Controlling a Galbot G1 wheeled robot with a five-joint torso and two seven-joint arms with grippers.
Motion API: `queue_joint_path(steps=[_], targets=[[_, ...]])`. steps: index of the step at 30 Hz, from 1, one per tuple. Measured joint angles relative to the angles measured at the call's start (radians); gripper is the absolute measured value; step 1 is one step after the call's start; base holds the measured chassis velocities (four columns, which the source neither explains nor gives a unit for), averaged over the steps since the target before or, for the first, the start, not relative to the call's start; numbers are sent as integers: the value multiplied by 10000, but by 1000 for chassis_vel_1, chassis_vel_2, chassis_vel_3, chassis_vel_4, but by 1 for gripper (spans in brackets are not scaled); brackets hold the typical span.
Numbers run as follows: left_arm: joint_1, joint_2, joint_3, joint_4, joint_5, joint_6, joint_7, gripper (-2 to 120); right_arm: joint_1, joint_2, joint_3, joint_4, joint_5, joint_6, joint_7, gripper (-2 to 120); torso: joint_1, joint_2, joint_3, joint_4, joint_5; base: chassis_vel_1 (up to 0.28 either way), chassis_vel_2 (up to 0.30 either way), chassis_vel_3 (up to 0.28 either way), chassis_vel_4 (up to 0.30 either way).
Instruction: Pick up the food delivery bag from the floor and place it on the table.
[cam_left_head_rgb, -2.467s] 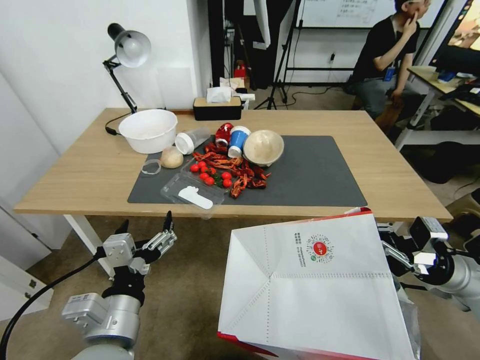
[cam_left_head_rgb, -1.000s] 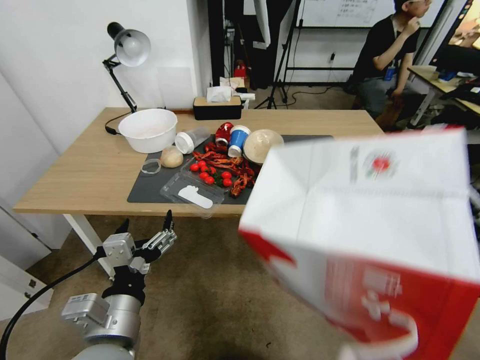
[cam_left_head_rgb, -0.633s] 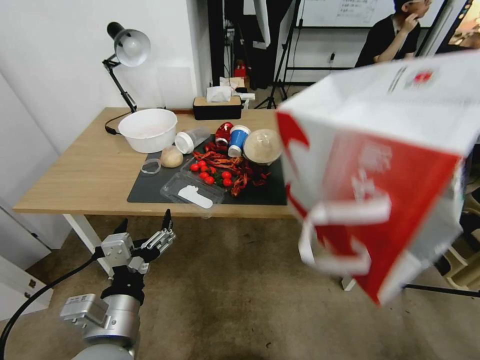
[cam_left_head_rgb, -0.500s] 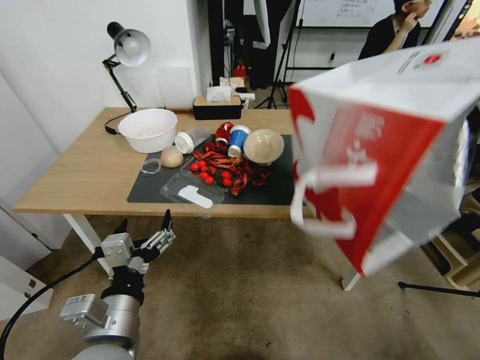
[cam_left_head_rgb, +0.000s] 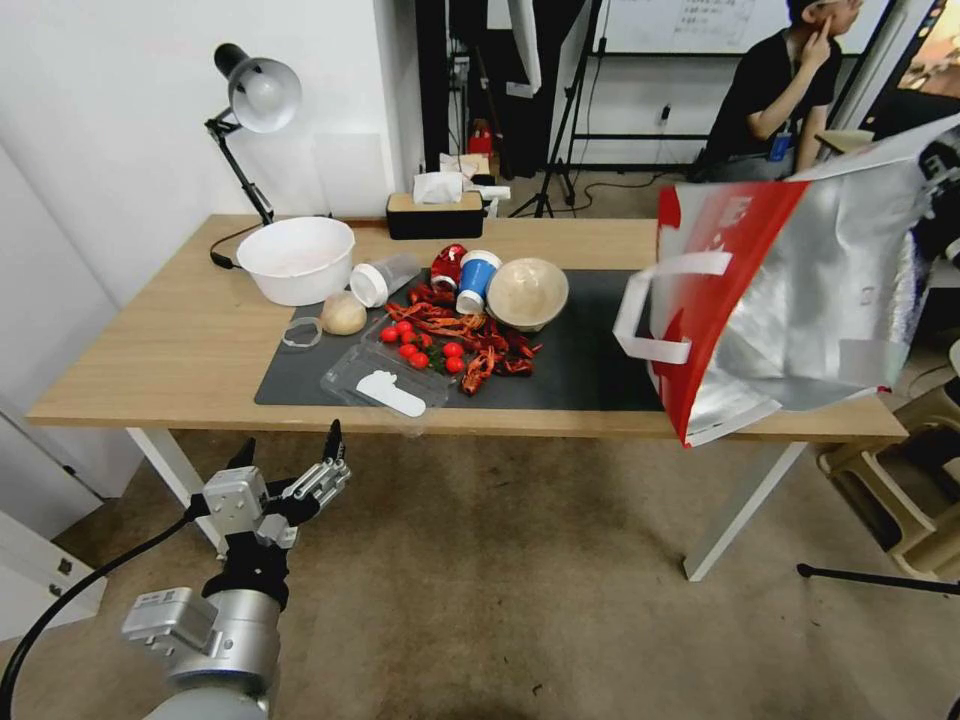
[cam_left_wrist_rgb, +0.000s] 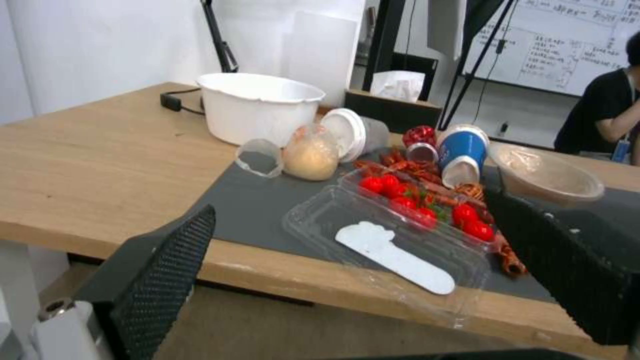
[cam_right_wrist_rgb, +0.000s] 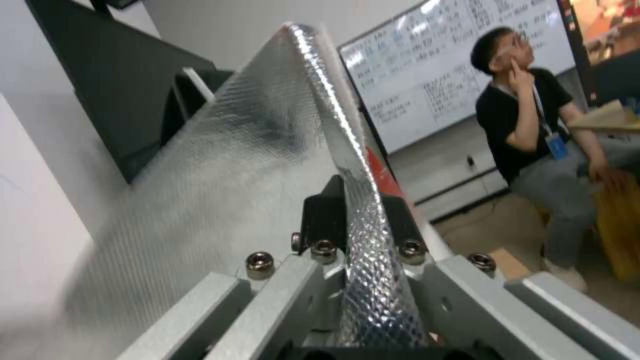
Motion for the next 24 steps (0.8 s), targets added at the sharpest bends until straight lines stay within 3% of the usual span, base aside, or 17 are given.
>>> queue_joint_path(steps=[24], targets=[[140,-63,-29,-139,102,-181,12,100,414,-440,-404,-857,423,-648,-155,0,-1,-3,-2,1,-1,0,0,0,0]])
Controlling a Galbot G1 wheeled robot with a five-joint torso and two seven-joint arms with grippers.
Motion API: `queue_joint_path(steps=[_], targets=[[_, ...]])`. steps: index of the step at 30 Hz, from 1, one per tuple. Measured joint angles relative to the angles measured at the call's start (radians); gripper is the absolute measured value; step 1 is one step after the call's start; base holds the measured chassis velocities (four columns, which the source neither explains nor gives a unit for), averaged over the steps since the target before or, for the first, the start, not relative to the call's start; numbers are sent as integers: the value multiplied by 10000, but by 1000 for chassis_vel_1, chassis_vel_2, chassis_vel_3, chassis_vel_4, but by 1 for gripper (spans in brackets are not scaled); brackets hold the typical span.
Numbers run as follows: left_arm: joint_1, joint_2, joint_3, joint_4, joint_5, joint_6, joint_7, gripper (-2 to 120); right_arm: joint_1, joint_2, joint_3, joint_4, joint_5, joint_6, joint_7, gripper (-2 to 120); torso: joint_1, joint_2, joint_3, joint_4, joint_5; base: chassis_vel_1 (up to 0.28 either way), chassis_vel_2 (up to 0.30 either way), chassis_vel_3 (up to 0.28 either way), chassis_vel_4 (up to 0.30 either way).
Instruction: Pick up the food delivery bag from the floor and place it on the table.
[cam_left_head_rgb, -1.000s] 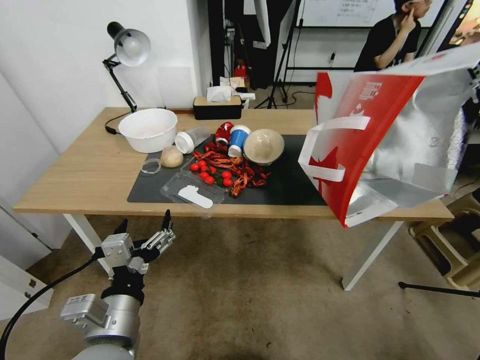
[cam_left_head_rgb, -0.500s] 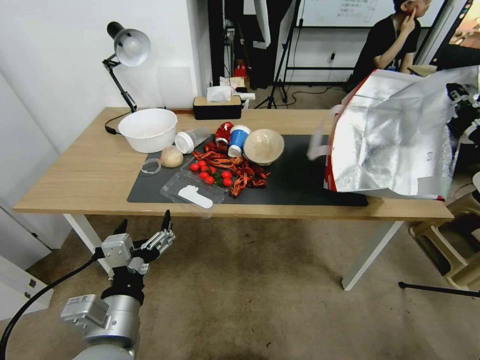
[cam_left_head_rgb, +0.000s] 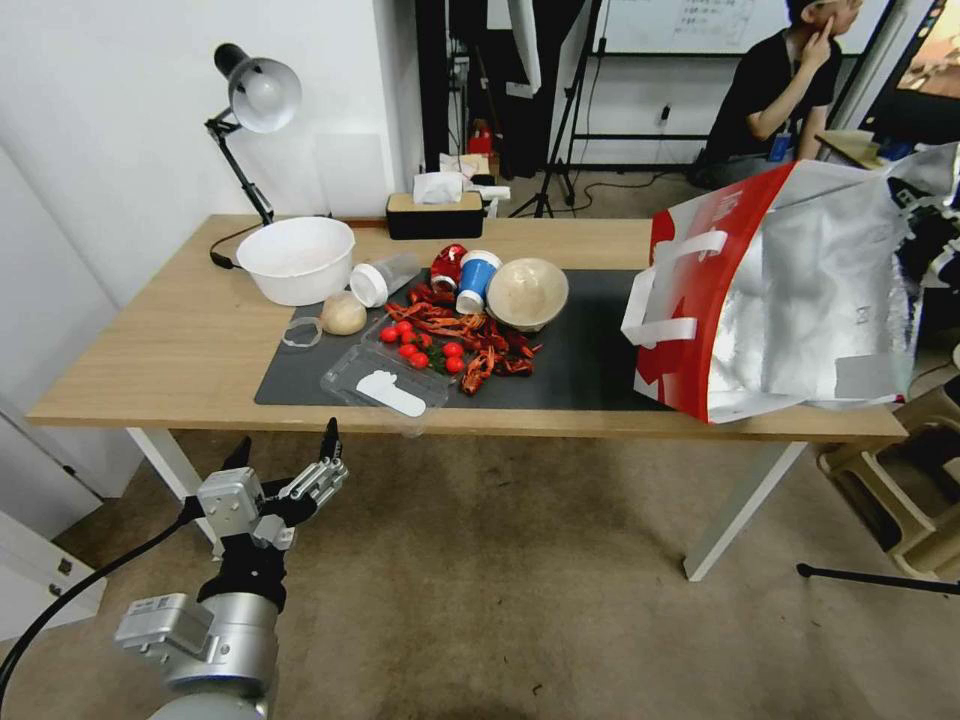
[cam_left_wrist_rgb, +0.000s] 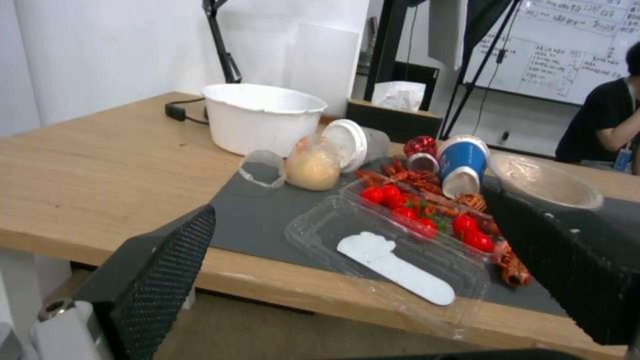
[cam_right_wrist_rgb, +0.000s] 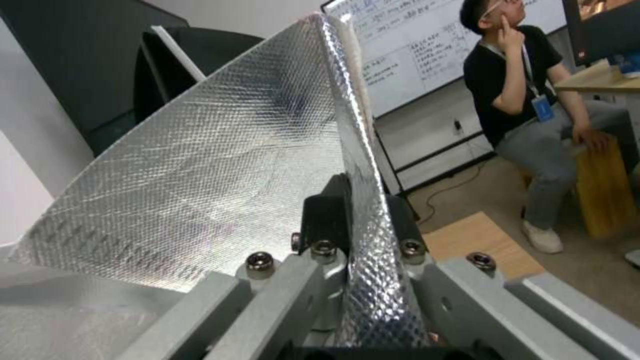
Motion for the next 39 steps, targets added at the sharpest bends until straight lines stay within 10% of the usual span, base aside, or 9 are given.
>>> queue_joint_path(steps=[23,39], targets=[[-3,33,-35,-16,-15,-40,-3,100,659,62,-707,-503,111,-153,216,2,0,0,0,0,0,0,0,0,0],[-7,14,-38,1,-30,-75,-13,100,867,-21,-896,-562,163,-31,293,68,0,0,0,1,0,0,0,0,0]])
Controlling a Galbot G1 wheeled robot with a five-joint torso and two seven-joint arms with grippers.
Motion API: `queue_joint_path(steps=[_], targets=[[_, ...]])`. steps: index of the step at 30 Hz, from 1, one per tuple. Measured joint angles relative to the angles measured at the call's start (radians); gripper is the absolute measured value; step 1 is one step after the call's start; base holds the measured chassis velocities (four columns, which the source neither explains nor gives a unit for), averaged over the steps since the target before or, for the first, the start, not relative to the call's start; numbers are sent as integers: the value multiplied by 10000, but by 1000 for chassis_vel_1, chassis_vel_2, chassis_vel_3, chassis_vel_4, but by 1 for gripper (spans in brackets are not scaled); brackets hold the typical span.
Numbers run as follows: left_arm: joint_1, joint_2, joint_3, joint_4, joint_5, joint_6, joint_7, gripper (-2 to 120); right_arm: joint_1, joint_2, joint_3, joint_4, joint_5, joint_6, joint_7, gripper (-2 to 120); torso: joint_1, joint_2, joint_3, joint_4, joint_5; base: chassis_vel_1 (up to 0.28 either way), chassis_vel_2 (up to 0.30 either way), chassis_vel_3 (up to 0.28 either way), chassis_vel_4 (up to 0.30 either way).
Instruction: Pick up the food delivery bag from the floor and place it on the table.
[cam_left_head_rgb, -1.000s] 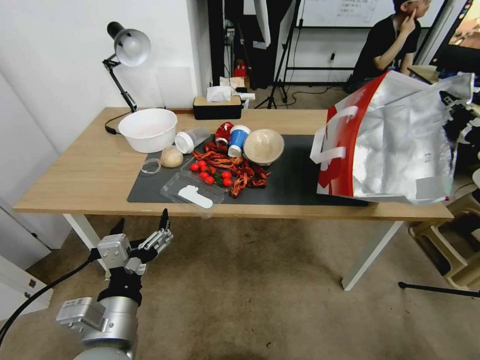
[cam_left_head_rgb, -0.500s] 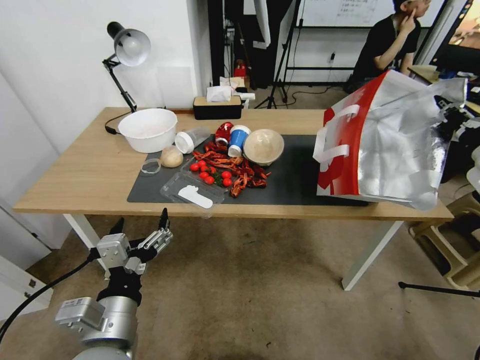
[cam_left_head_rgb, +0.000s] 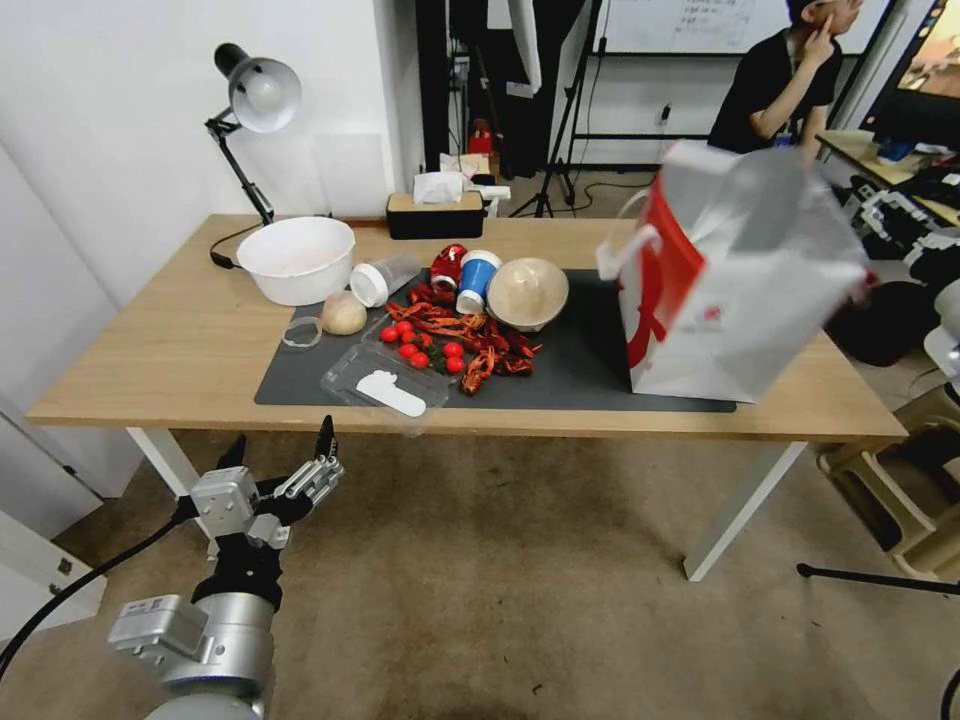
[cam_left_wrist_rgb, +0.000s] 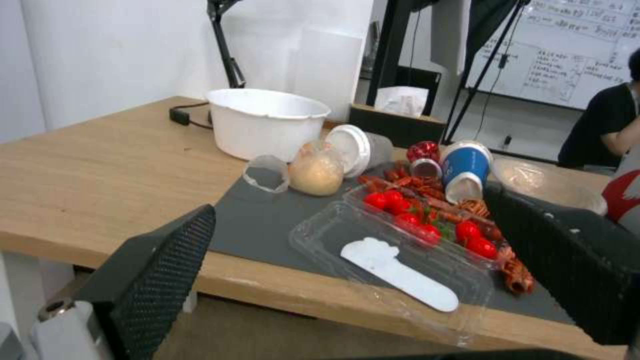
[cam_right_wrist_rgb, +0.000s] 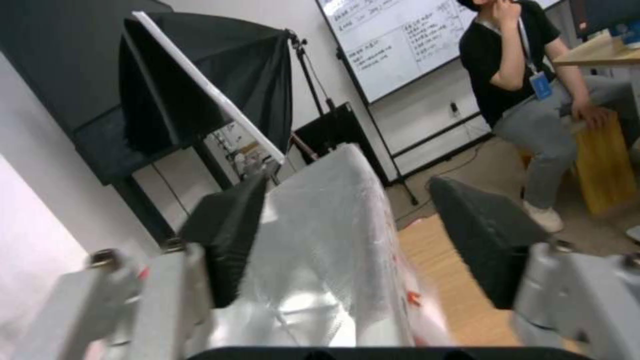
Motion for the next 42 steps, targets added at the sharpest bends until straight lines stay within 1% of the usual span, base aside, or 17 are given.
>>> queue_joint_path(steps=[1,3,4,5,7,10,21,26,28,29,30,32,33,34,37,38,42], targets=[[0,0,0,0,0,0,0,100,0,0,0,0,0,0,0,68,0,0,0,0,0,0,0,0,0],[0,-2,-1,0,-1,0,-1,100,31,0,-26,-15,1,5,13,75,0,0,0,0,1,0,0,0,0],[0,-5,-4,-3,-3,0,-1,100,81,0,-67,-38,12,9,36,84,0,0,0,0,2,0,0,0,0],[0,-5,-4,-3,-3,0,-1,100,81,0,-67,-38,12,9,36,84,0,0,0,0,2,0,0,0,0],[5,-14,-8,-12,-4,0,-3,100,183,0,-156,-60,33,11,62,93,0,-1,0,0,0,0,0,0,0],[18,-17,-16,-17,-5,0,-6,100,238,30,-240,-61,28,12,64,99,0,0,0,1,1,0,0,0,0],[35,2,-28,-60,-11,0,-145,100,-179,104,-55,386,-141,-26,-43,100,0,-1,-1,-1,-1,0,0,0,0],[75,17,-61,-91,-2,2,-147,100,-707,124,236,709,-1324,35,-614,100,-1,-1,0,0,0,0,0,0,0],[106,6,-77,-97,19,3,-142,100,-1592,274,631,1358,-2652,475,-1415,100,0,0,-1,1,-1,0,0,0,0],[112,-10,-77,-97,35,2,-140,100,-1929,362,748,1554,-3072,818,-1615,100,0,0,-1,1,-2,0,0,0,0],[112,-10,-77,-97,35,2,-140,100,-1929,362,748,1554,-3072,818,-1615,100,0,0,-1,1,-2,0,0,0,0],[166,-25,-77,-90,122,-50,-126,100,-3010,743,1093,2039,-4384,1782,-2141,100,-1,0,-1,-2,0,0,0,0,0],[174,-25,-78,-84,138,-74,-124,100,-3290,870,1165,2170,-4662,2075,-2264,100,-1,0,-1,-1,-1,0,0,0,0],[174,-25,-78,-84,138,-74,-124,100,-3290,870,1165,2170,-4662,2075,-2264,100,-1,0,-1,-1,-1,0,0,0,0],[184,-34,-86,-82,194,-85,-124,100,-4122,1348,1355,2578,-5571,2763,-2693,100,-1,0,-1,-1,-3,0,0,0,0],[181,-43,-81,-60,302,-98,-124,100,-4509,1705,1345,2807,-6005,3046,-2744,100,-1,0,-1,0,-1,0,0,0,0],[167,-36,-81,-17,470,-107,-121,100,-4923,2238,1221,3061,-6462,3240,-2618,100,-1,0,-1,0,-2,0,0,0,0]])
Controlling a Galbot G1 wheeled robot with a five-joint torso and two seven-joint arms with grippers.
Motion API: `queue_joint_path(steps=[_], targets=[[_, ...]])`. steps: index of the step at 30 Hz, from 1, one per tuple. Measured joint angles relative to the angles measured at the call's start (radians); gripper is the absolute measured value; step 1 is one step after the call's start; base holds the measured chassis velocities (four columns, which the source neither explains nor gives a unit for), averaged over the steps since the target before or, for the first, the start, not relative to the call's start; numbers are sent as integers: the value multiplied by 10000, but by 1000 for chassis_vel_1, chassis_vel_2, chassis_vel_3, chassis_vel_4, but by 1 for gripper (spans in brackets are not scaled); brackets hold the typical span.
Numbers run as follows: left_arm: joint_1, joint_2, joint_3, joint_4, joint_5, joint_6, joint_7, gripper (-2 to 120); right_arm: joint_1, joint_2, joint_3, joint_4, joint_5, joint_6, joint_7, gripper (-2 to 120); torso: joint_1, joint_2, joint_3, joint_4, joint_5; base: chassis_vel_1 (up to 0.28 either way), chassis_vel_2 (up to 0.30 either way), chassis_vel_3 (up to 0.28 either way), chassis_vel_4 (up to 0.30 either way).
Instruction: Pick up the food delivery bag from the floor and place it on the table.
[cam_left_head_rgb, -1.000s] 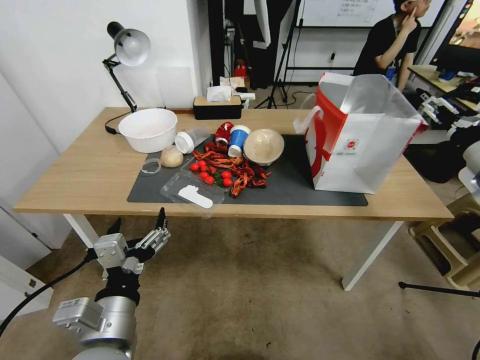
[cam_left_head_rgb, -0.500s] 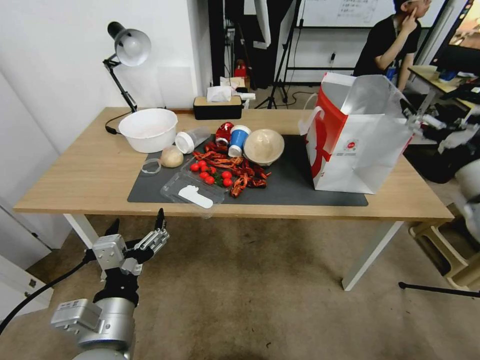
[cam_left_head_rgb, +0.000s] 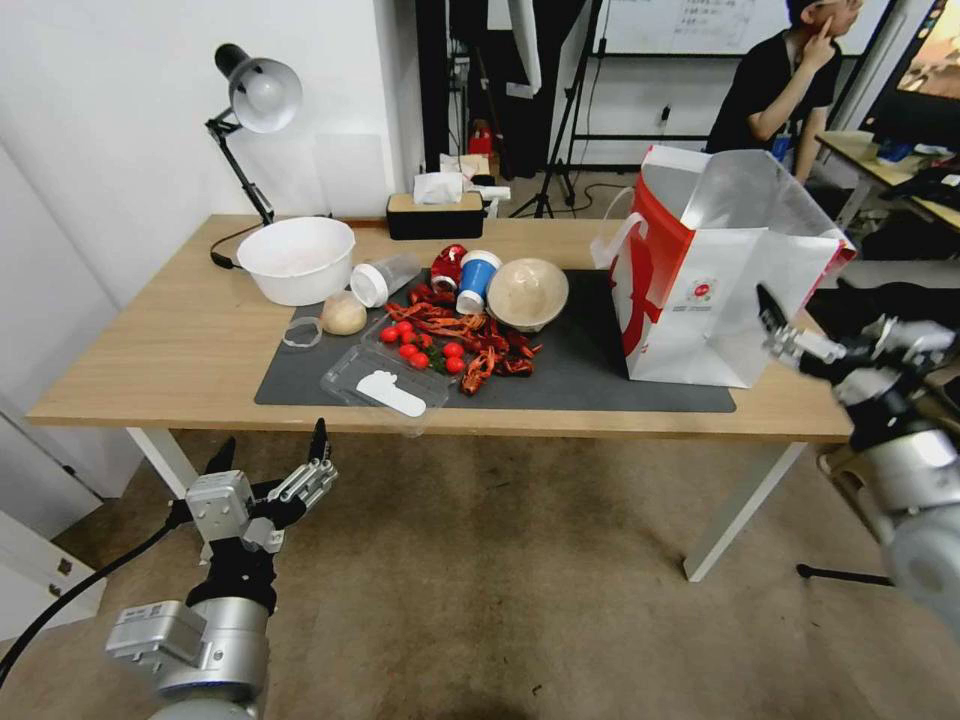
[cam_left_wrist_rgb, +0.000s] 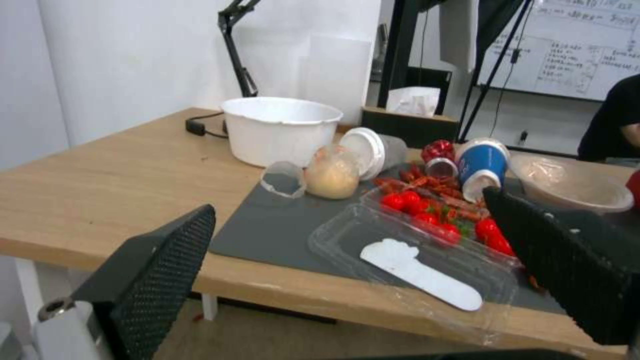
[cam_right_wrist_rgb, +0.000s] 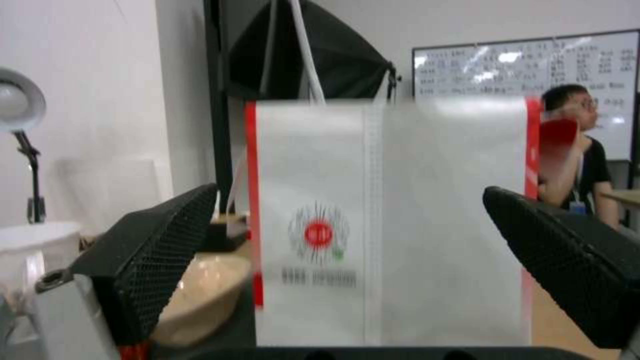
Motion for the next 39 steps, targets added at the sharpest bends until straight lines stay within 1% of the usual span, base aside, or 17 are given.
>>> queue_joint_path(steps=[2,3,6,7,9,10,11,14,28,39], targets=[[6,1,-30,14,44,-20,23,100,-532,711,-280,157,-780,278,143,100,0,0,0,0,1,0,0,0,0],[6,1,-30,14,44,-20,23,100,-532,711,-280,157,-780,278,143,100,0,0,0,0,1,0,0,0,0],[72,-37,-9,56,106,-173,76,100,-1268,1536,-590,170,-1660,441,201,100,-1,1,0,0,-1,0,0,0,0],[72,-37,-9,56,106,-173,76,100,-1268,1536,-590,170,-1660,441,201,100,-1,1,0,0,-1,0,0,0,0],[59,-43,-4,109,111,-194,89,100,-1777,1979,-725,94,-2035,620,162,100,0,0,0,0,1,0,0,0,0],[38,-29,-12,144,113,-201,104,100,-2262,2326,-830,62,-2339,833,93,100,0,1,0,-1,0,0,0,0,0],[38,-29,-12,144,113,-201,104,100,-2262,2326,-830,62,-2339,833,93,100,0,1,0,-1,0,0,0,0,0],[-52,9,-14,268,108,-206,122,100,-2829,2788,-922,2,-2618,1107,-82,100,0,1,0,0,0,0,0,0,0],[-119,39,-46,416,65,-144,125,100,-2957,2974,-1159,-42,-2588,1105,-108,100,0,0,1,0,2,0,0,0,0],[-127,23,-20,915,91,-279,132,100,-2790,2960,-1355,-222,-2525,1055,-93,100,0,0,1,0,2,0,0,0,0]])
